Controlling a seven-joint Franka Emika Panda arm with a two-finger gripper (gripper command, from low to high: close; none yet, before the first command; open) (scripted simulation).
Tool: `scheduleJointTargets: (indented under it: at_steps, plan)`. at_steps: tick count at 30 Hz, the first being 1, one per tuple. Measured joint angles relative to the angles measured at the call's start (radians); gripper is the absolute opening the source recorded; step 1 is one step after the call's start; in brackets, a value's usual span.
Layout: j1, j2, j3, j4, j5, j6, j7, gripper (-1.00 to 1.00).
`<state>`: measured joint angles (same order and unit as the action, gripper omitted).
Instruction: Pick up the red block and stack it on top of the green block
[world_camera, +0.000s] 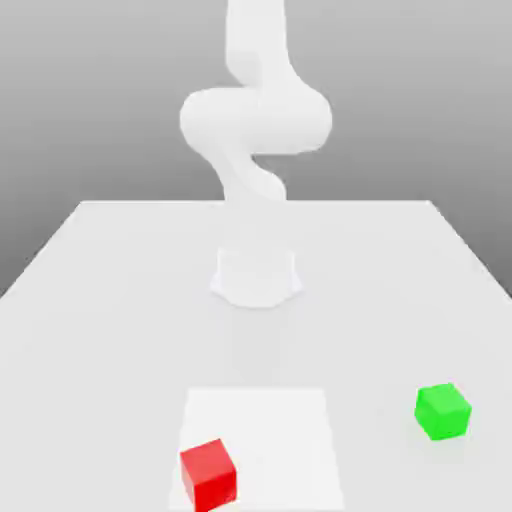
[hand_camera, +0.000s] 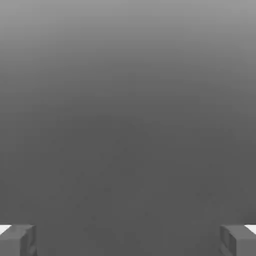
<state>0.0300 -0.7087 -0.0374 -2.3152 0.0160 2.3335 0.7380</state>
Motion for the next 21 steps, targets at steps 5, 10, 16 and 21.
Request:
scheduleJointTargets:
  at_steps: [5, 10, 16, 21]
  plan:
    - [0.052, 0.188, -0.069, -0.031, 0.042, 0.068, -0.134, 0.00]
    - [0.090, 0.370, -0.123, -0.060, 0.086, 0.133, -0.265, 0.00]
    - [0.109, 0.588, -0.160, -0.096, 0.131, 0.211, -0.418, 0.00]
    - [0.100, 0.765, -0.168, -0.127, 0.135, 0.279, -0.521, 0.00]
